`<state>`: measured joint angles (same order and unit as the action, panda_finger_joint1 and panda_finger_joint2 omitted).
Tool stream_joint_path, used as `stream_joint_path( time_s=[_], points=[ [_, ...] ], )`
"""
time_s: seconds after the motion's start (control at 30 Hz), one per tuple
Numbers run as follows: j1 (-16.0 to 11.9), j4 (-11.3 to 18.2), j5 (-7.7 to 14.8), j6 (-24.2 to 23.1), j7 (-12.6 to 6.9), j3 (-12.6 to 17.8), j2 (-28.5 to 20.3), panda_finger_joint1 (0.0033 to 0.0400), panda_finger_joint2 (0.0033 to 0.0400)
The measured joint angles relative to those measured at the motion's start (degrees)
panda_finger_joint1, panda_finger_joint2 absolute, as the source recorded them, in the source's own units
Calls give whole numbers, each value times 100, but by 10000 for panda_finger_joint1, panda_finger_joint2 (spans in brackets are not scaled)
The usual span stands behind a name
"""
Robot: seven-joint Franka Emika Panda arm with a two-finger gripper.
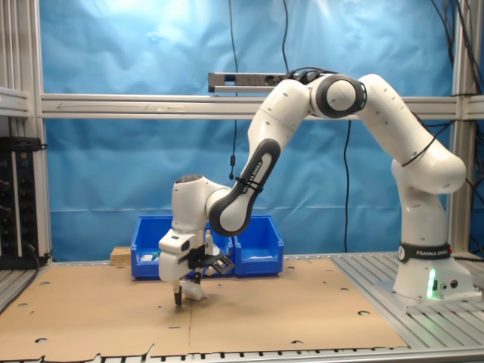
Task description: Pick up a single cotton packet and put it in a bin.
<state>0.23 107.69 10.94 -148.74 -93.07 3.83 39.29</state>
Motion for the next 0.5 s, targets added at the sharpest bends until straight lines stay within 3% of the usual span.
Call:
stream_joint_path(
  time_s=[0.5],
  points=[
    [-23, 0, 0, -85, -22, -3, 23, 400, 400]
  ],
)
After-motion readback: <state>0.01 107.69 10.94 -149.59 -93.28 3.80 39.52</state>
